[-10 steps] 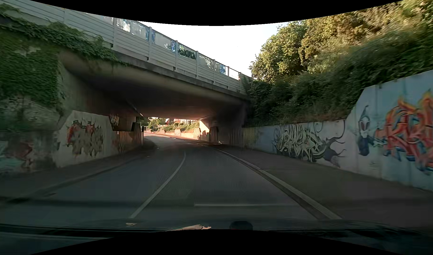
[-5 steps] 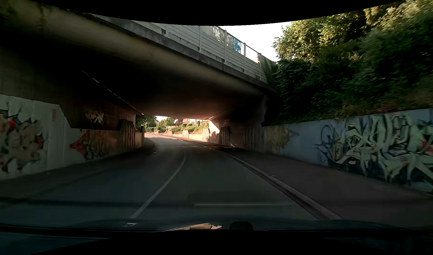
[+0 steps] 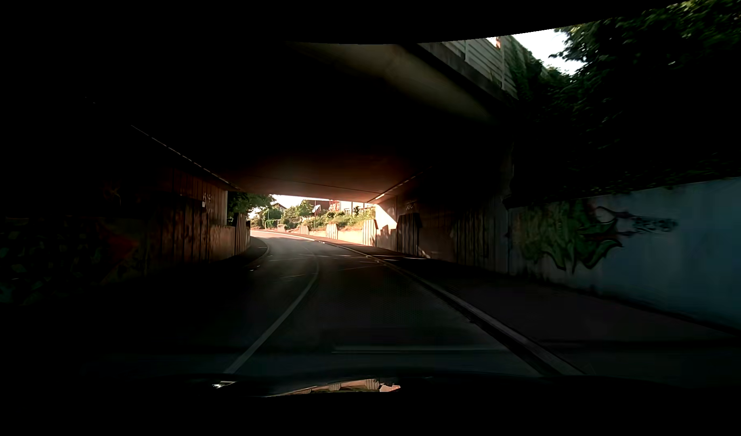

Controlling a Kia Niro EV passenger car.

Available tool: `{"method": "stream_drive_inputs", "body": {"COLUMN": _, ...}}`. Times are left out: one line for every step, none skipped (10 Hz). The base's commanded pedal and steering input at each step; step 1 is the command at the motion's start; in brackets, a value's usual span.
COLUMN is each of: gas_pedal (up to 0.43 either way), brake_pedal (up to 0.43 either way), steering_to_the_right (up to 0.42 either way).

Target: Follow the waypoints while adhering to traffic rules and regulations

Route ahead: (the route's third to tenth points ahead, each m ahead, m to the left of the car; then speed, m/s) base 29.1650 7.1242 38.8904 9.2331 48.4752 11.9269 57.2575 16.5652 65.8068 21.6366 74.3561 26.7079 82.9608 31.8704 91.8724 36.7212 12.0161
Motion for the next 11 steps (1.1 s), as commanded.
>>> {"method": "stream_drive_inputs", "body": {"gas_pedal": 0.067, "brake_pedal": 0.000, "steering_to_the_right": -0.042}}
{"method": "stream_drive_inputs", "body": {"gas_pedal": 0.079, "brake_pedal": 0.000, "steering_to_the_right": -0.042}}
{"method": "stream_drive_inputs", "body": {"gas_pedal": 0.087, "brake_pedal": 0.000, "steering_to_the_right": -0.042}}
{"method": "stream_drive_inputs", "body": {"gas_pedal": 0.087, "brake_pedal": 0.000, "steering_to_the_right": -0.042}}
{"method": "stream_drive_inputs", "body": {"gas_pedal": 0.098, "brake_pedal": 0.000, "steering_to_the_right": -0.042}}
{"method": "stream_drive_inputs", "body": {"gas_pedal": 0.098, "brake_pedal": 0.000, "steering_to_the_right": -0.042}}
{"method": "stream_drive_inputs", "body": {"gas_pedal": 0.098, "brake_pedal": 0.000, "steering_to_the_right": -0.042}}
{"method": "stream_drive_inputs", "body": {"gas_pedal": 0.098, "brake_pedal": 0.000, "steering_to_the_right": -0.042}}
{"method": "stream_drive_inputs", "body": {"gas_pedal": 0.098, "brake_pedal": 0.000, "steering_to_the_right": -0.041}}
{"method": "stream_drive_inputs", "body": {"gas_pedal": 0.098, "brake_pedal": 0.000, "steering_to_the_right": -0.041}}
{"method": "stream_drive_inputs", "body": {"gas_pedal": 0.098, "brake_pedal": 0.000, "steering_to_the_right": -0.041}}
